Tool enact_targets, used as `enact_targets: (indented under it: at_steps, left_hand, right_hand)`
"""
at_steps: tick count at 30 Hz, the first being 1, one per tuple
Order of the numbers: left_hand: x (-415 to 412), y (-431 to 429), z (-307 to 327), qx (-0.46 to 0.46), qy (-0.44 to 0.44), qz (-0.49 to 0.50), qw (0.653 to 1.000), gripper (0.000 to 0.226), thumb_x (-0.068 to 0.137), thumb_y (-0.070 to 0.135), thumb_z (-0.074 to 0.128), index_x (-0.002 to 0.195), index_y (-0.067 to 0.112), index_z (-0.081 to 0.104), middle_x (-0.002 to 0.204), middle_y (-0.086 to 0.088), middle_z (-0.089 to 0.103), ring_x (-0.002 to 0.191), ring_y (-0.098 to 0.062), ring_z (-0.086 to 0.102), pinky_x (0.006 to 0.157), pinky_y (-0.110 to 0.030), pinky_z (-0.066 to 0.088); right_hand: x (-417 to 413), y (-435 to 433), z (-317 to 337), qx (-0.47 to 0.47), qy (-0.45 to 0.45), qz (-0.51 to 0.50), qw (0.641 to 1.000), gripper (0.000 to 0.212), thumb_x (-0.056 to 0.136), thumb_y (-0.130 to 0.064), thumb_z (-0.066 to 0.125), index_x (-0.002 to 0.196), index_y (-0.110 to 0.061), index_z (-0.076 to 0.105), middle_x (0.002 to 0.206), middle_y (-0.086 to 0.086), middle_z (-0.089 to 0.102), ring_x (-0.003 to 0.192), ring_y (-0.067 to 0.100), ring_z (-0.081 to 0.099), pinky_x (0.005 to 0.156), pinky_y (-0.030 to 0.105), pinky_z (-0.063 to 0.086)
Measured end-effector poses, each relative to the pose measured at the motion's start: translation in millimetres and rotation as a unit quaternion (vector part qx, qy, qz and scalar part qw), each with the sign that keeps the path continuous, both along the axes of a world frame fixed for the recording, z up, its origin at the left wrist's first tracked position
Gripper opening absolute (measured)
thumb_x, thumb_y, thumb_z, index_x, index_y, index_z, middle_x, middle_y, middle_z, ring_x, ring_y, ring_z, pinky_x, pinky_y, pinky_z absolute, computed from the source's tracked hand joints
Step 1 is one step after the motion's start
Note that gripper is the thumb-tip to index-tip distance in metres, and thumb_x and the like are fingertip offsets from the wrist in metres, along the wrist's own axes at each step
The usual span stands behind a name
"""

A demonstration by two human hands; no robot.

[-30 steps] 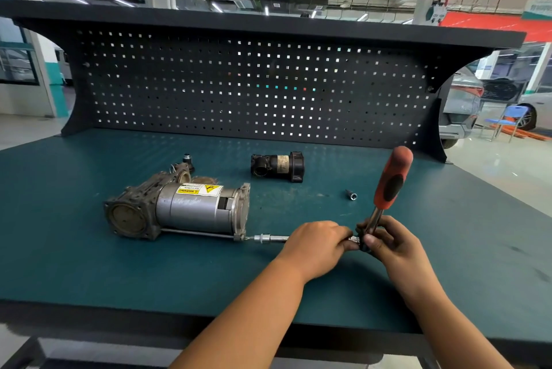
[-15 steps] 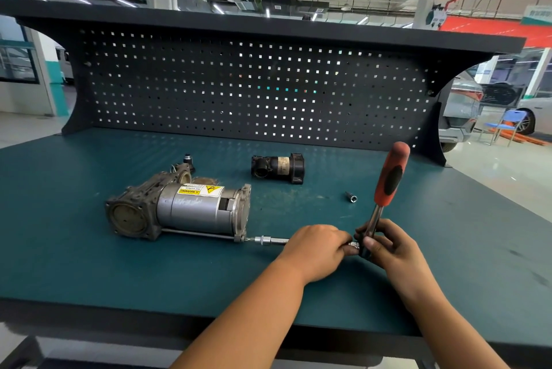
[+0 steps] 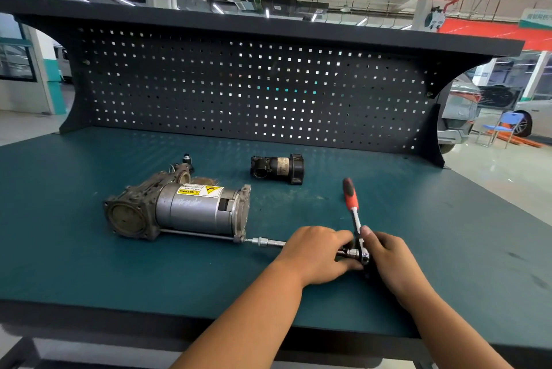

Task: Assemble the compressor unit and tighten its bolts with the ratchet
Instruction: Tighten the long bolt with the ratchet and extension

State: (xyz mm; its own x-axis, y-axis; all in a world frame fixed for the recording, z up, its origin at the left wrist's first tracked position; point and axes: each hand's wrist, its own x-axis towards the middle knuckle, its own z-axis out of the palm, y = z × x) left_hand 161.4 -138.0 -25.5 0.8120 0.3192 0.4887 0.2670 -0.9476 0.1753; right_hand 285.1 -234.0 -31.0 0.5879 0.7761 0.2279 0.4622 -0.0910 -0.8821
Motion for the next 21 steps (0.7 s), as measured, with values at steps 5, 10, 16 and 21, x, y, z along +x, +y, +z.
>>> enact_targets:
  at_steps: [5,10,16,21]
  left_hand:
    - [-1.3,-0.1,1.7,0.005,-0.014,-0.010,1.000,0.031,0.088,0.049,0.055,0.098,0.020,0.061,0.092,-0.004,0.064,0.092,-0.027,0.058,0.065,-0.031,0.031]
    - [3.4,-2.3,-0.3,0.011,0.046,0.012,0.999,0.036,0.092,0.047,0.048,0.108,0.018,0.061,0.102,-0.009,0.065,0.100,-0.031,0.057,0.069,-0.034,0.034]
    - [6.2,-0.3,-1.7,-0.007,0.083,0.025,0.996,0.040,0.094,0.047,0.045,0.108,0.013,0.060,0.106,-0.014,0.064,0.100,-0.036,0.056,0.073,-0.039,0.040]
    - [5.2,-0.5,-0.4,-0.014,0.064,0.028,0.997,0.040,0.093,0.052,0.044,0.107,0.017,0.059,0.104,-0.010,0.065,0.100,-0.033,0.057,0.071,-0.036,0.038]
  right_hand:
    - [3.6,-1.6,1.0,0.026,0.091,0.035,0.995,0.036,0.095,-0.030,0.052,0.088,0.002,0.065,0.062,0.010,0.063,0.052,0.019,0.054,0.053,0.031,0.044]
    - [5.8,-8.1,-1.3,0.100,0.132,0.116,0.979,0.022,0.089,0.002,0.055,0.107,-0.010,0.062,0.089,0.001,0.073,0.086,0.011,0.067,0.074,0.020,0.053]
    - [3.0,-14.2,-3.8,0.140,0.090,0.146,0.975,0.026,0.080,0.019,0.057,0.093,-0.004,0.059,0.086,0.004,0.070,0.086,0.014,0.066,0.077,0.021,0.053]
    - [0.3,-11.3,-2.7,0.144,0.069,0.086,0.983,0.018,0.083,0.009,0.062,0.091,-0.008,0.061,0.079,-0.003,0.071,0.075,0.009,0.069,0.068,0.017,0.052]
